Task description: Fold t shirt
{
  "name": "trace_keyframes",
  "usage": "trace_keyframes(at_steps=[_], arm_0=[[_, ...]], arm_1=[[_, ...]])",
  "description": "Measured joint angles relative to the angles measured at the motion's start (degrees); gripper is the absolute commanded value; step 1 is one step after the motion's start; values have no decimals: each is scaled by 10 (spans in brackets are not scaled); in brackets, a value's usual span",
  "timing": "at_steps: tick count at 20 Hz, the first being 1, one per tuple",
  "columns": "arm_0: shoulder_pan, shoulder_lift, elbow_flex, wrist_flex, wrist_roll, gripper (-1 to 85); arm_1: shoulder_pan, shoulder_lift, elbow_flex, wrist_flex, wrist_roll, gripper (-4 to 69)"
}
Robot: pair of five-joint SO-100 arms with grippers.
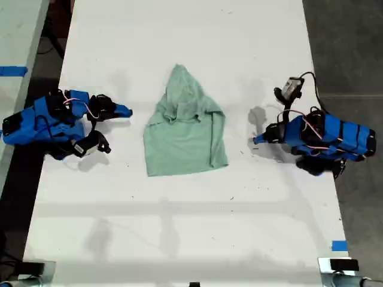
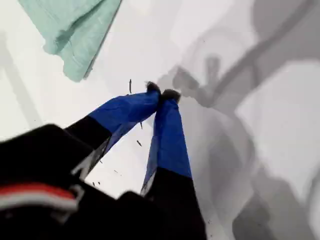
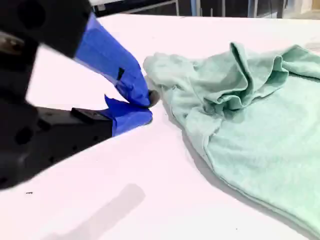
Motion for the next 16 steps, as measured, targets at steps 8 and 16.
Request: trace_keyframes(at_steps=[8,16], arm_0=[[6,0,0,0,-9,-3],[6,0,0,0,-11,-3]], arm_1=[[38,0,0,0,-17,25],[46,0,0,-1,-17,10]])
